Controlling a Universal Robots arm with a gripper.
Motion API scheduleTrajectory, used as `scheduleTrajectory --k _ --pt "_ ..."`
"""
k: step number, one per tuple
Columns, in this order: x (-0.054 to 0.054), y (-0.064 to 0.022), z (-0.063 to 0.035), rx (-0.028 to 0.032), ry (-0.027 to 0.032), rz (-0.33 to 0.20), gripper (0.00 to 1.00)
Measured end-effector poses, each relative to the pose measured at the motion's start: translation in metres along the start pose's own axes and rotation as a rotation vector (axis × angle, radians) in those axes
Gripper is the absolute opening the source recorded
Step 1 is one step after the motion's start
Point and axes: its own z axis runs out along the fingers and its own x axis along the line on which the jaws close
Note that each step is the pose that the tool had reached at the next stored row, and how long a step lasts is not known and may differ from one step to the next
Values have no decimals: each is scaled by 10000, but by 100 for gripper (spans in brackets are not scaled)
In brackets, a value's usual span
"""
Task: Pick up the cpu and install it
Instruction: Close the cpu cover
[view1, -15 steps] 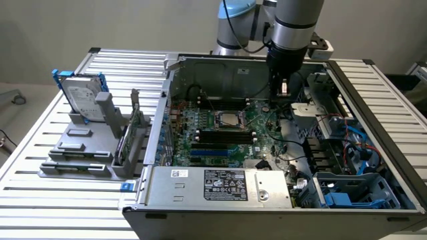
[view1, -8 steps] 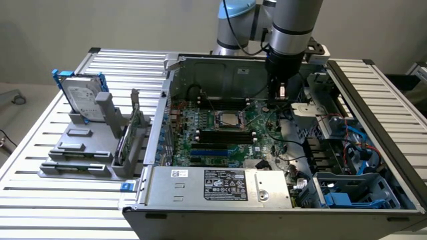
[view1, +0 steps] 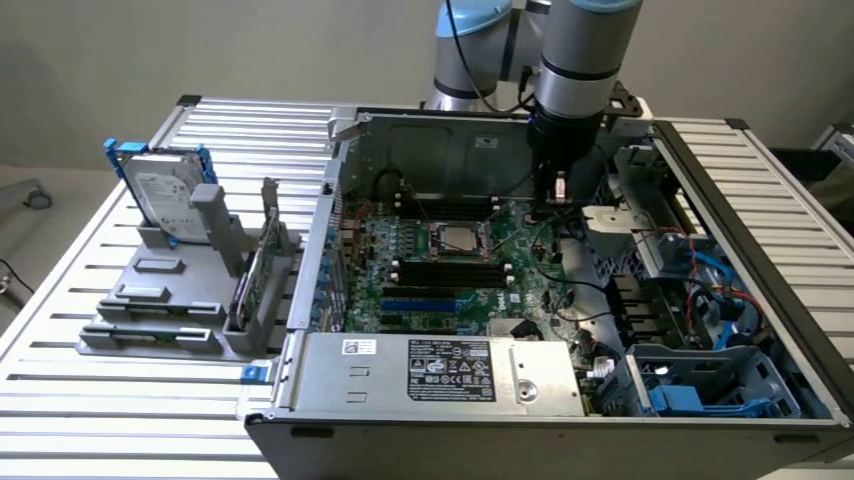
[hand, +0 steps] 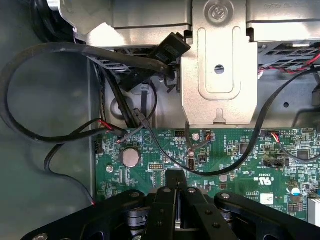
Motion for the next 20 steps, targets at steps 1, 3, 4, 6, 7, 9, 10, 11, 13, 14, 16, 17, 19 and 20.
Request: scheduleTrajectory --k 1,3,4,6,7,9,10,11,13,14,16,17,19,20 --pt "1 0 1 13 93 7 11" --pt "1 -1 1 75 338 30 11" --pt "1 0 1 118 450 41 11" --pt "1 0 1 227 593 61 11" --pt "1 0 1 296 611 69 11" --pt "1 -1 4 460 612 84 11" --pt "1 -1 4 537 607 86 11" --pt "1 0 4 593 593 80 11" --pt "1 2 4 654 529 53 11" --pt "1 3 4 665 476 37 11" --pt "1 7 5 678 337 3 11" --pt "1 7 5 685 263 -7 11" --pt "2 8 5 742 212 -6 11" --pt "4 8 5 805 205 -1 11"
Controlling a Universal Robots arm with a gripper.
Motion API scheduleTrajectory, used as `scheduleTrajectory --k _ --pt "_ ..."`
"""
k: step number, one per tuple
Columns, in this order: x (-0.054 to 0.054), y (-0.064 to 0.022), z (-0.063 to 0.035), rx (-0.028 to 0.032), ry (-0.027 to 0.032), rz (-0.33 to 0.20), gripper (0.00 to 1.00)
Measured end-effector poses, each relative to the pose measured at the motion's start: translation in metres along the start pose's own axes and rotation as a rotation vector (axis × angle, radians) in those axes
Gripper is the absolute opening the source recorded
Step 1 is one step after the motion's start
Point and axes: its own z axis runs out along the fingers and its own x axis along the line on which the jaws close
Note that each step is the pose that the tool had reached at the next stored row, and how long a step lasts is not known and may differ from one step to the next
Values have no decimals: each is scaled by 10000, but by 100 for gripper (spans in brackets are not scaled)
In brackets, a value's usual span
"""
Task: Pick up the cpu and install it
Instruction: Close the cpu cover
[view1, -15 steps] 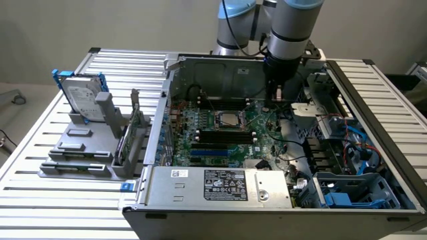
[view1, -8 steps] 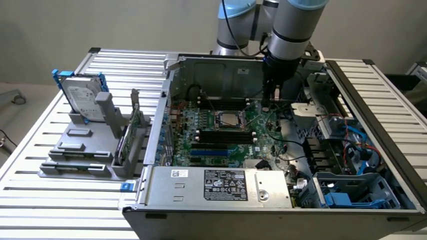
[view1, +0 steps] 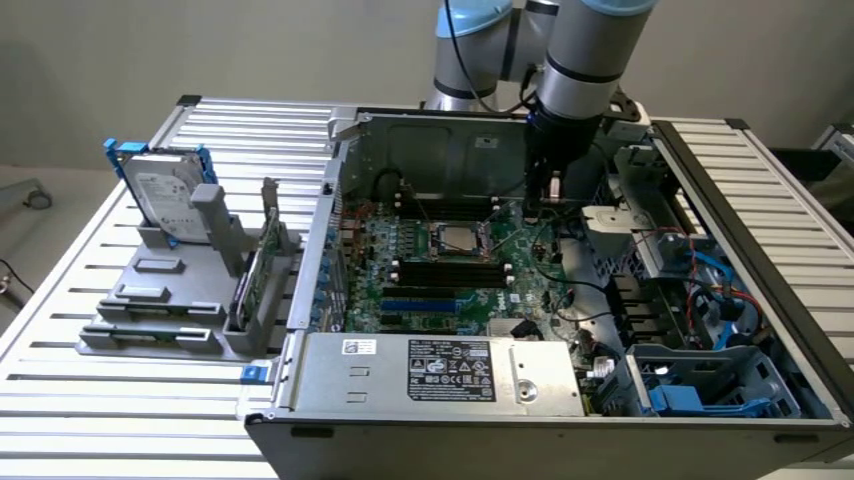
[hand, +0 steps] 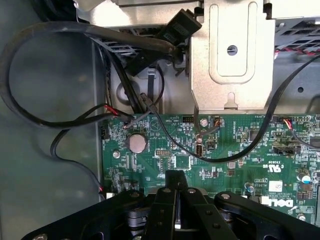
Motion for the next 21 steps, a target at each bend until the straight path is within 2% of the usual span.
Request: scheduleTrajectory --k 4,6,9,11,17,20,21 --pt "4 -1 -10 325 -15 32 11" --pt "5 0 -15 529 -22 52 11" --pt "7 -1 -19 880 -32 85 11" --pt "9 -2 -21 1126 -38 108 11" --pt "16 -10 -21 1989 -63 209 11" --pt "19 -16 -20 2375 -70 265 11" --pt "20 -19 -20 2478 -72 284 11"
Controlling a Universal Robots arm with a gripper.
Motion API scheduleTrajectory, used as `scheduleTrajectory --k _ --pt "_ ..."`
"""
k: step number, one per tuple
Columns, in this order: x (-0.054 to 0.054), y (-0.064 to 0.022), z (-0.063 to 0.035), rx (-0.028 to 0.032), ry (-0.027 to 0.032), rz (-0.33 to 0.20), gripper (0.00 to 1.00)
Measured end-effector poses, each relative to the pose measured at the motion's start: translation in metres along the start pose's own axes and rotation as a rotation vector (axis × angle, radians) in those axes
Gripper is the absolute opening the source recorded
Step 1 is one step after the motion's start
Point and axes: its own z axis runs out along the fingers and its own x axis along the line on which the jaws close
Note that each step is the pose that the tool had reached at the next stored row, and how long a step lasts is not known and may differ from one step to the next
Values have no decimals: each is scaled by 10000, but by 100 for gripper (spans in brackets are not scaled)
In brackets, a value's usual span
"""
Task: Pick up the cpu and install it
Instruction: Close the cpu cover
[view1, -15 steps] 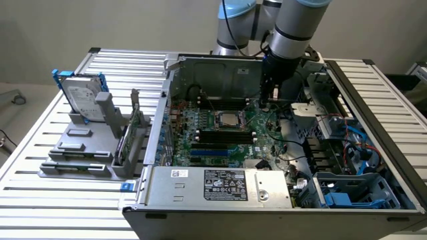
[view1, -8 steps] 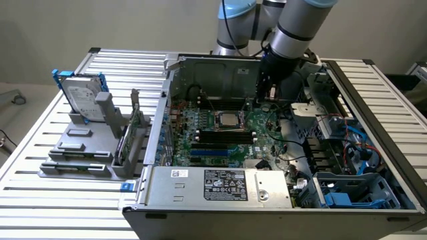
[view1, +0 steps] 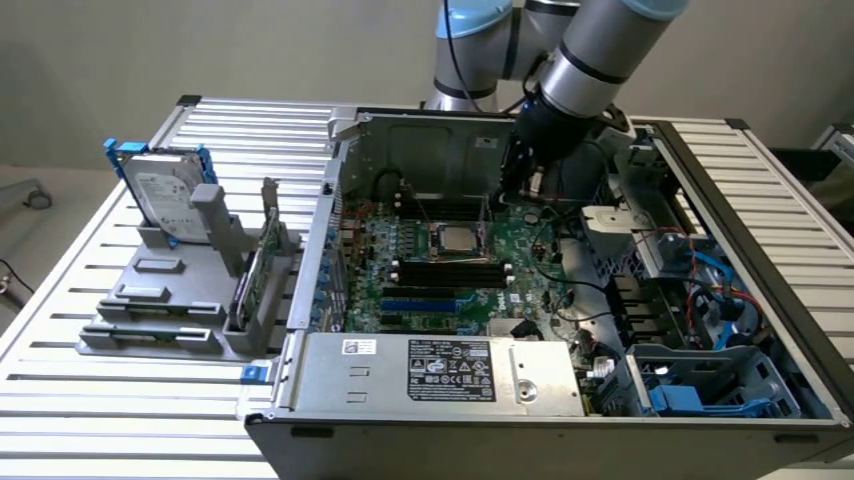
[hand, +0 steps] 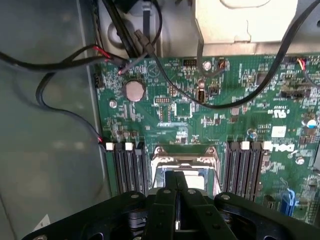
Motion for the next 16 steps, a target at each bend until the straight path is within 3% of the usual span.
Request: scheduleTrajectory --k 4,6,8,16 --pt "7 -15 7 360 4 90 11" --pt "7 -31 12 458 0 105 11" --pt "5 -54 22 503 0 109 11" --pt "-7 -235 115 555 -4 115 11"
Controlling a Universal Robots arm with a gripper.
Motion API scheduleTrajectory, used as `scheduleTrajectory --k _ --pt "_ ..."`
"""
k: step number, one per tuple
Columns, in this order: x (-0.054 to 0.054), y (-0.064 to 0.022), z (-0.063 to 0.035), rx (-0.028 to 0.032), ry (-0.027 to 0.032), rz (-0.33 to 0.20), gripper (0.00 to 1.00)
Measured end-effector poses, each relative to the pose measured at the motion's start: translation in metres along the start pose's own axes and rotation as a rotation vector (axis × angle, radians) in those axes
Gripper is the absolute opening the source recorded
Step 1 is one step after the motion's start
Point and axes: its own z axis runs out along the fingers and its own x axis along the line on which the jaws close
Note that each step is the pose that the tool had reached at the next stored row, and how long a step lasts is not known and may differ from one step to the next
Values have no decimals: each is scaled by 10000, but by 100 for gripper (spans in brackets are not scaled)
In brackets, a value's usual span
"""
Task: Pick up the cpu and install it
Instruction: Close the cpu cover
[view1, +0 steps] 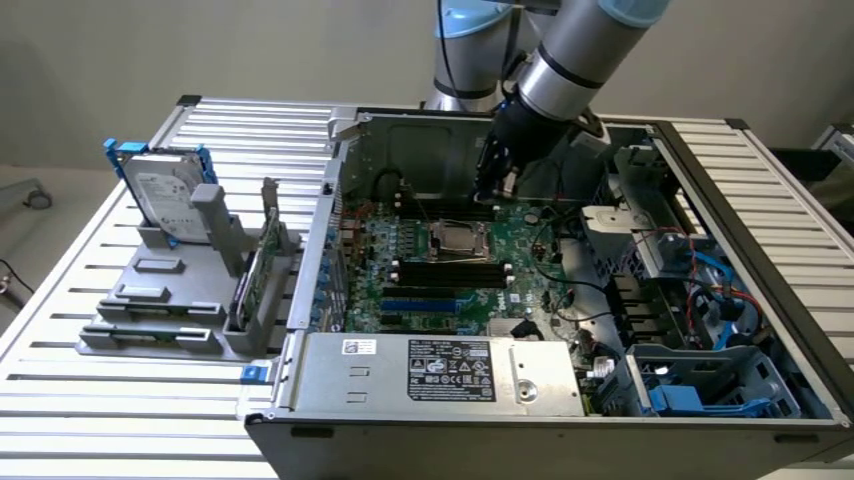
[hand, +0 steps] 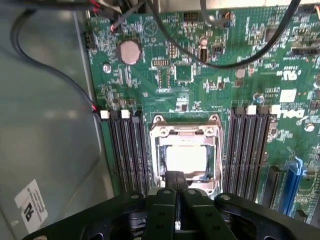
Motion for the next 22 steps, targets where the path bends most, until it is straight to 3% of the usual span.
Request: scheduleTrajectory --k 6,11,16,22 --pt "-12 -137 84 78 -5 9 11" --pt "-23 -261 144 139 -65 34 11" --pt "-29 -287 188 139 -189 66 11" --pt "-37 -333 250 136 -233 80 11"
